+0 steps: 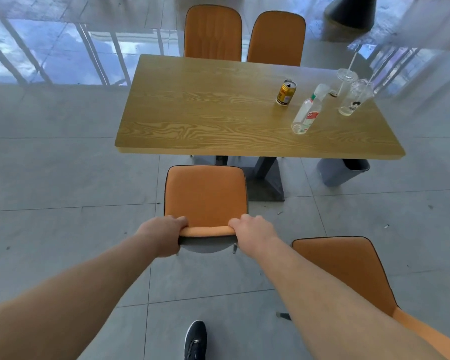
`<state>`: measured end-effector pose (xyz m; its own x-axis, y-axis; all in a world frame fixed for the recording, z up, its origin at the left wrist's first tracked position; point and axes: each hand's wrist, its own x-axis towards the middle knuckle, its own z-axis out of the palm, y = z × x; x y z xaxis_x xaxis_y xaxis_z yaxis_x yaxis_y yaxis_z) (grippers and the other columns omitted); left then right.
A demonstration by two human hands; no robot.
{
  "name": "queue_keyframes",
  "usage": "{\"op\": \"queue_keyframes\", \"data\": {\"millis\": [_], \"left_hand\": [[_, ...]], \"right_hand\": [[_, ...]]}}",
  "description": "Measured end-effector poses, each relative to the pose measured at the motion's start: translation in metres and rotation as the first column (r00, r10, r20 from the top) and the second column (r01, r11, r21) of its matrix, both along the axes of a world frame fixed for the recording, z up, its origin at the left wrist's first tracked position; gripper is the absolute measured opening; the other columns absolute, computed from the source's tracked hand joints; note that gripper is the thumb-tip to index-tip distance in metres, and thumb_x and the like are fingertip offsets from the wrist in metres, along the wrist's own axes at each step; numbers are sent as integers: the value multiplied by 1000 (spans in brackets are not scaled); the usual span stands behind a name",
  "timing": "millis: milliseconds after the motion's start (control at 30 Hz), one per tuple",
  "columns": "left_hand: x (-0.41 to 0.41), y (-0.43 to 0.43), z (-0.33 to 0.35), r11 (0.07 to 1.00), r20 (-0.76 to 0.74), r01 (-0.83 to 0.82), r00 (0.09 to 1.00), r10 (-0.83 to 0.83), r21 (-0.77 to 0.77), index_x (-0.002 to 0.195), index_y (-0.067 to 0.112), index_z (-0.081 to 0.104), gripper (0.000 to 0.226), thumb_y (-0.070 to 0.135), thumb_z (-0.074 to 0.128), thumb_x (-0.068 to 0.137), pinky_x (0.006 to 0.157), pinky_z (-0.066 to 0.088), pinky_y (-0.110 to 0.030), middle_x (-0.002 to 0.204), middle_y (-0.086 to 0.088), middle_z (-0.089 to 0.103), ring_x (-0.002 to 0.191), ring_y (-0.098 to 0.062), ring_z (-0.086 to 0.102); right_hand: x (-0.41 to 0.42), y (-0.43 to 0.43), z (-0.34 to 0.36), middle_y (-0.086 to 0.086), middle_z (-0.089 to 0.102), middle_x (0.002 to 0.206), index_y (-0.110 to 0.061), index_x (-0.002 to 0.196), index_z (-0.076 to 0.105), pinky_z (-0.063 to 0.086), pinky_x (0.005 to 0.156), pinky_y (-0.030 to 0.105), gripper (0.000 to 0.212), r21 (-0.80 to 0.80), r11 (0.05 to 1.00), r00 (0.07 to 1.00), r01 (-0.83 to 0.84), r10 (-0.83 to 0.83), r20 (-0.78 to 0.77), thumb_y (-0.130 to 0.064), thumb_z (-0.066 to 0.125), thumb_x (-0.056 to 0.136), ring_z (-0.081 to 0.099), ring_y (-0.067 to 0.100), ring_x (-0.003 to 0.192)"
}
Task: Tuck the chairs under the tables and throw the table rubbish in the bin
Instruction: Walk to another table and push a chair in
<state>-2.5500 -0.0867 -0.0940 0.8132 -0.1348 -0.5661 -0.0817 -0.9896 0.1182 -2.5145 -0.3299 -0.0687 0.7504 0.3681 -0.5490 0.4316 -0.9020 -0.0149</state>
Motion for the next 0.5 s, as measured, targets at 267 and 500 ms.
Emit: {"op": "queue_keyframes", "data": {"millis": [267,500], "left_hand": [[-40,-104,-3,999,100,0,995,4,-33,123,34,45,48,50,65,83,77,49,-36,105,9,56,95,-18,57],[-58,-337,18,963,272,213,948,-163,-165,156,31,33,89,72,63,83,120,32,-52,160,1,41,147,-27,35]], "right_hand": [[-43,-107,5,8,53,132,-26,146,43,55,87,47,56,148,989,999,28,-32,22,-41,68,98,54,31,114],[-97,-331,28,7,49,154,-27,159,35,53,103,49,76,127,982,976,136,-155,151,-59,64,96,49,33,136]]}}
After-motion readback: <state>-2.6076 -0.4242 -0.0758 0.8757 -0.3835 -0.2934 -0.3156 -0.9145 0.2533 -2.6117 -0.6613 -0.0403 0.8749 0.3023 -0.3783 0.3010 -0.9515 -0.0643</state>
